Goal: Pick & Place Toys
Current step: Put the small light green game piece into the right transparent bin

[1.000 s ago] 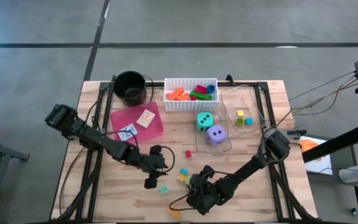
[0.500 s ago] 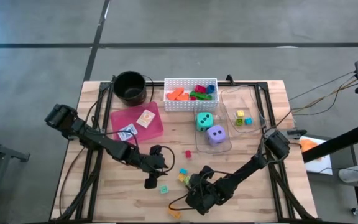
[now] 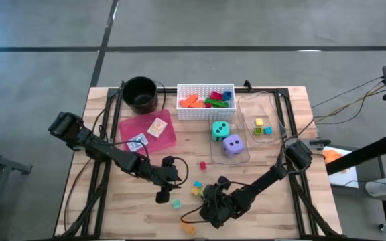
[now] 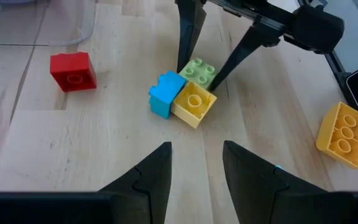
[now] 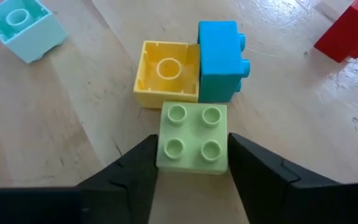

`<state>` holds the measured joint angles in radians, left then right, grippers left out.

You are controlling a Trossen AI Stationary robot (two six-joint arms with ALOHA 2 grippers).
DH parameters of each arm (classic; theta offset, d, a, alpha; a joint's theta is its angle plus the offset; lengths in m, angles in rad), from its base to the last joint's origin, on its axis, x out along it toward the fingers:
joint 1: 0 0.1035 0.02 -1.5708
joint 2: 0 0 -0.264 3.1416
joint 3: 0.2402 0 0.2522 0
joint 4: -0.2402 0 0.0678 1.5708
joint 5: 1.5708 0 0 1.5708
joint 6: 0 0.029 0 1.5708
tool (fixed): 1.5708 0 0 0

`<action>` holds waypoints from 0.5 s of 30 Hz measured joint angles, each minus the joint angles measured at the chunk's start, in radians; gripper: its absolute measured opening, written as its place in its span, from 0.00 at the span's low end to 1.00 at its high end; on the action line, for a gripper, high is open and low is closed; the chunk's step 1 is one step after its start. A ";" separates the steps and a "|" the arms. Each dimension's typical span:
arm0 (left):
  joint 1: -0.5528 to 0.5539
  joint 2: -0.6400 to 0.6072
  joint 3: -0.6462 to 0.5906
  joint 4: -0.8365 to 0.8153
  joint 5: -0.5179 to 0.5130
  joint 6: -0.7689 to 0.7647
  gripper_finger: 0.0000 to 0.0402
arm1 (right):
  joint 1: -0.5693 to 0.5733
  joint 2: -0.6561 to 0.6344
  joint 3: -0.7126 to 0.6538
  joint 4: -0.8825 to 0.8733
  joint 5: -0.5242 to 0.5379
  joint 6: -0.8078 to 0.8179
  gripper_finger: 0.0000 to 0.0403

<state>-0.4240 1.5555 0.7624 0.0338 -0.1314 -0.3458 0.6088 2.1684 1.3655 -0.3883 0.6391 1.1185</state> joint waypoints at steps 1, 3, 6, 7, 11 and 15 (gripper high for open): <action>0.000 0.000 0.000 0.000 0.000 0.000 0.37 | -0.004 -0.001 0.000 -0.002 -0.007 0.000 0.45; 0.000 0.000 0.000 0.000 0.000 0.000 0.37 | -0.012 -0.002 0.000 -0.002 -0.026 -0.001 0.41; 0.000 0.000 0.000 0.000 0.000 0.000 0.37 | -0.018 -0.003 0.000 -0.001 -0.034 -0.017 0.39; 0.000 0.000 0.000 0.000 0.000 0.000 0.37 | -0.018 -0.003 0.000 -0.001 -0.034 -0.034 0.39; 0.000 0.000 0.000 0.000 0.000 0.000 0.37 | -0.020 -0.004 0.000 -0.001 -0.038 -0.071 0.39; 0.000 0.000 0.000 0.000 0.000 0.000 0.37 | -0.022 -0.016 0.001 -0.025 -0.054 -0.079 0.40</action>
<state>-0.4240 1.5555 0.7624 0.0338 -0.1316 -0.3458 0.5869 2.1522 1.3666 -0.4128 0.5852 1.0397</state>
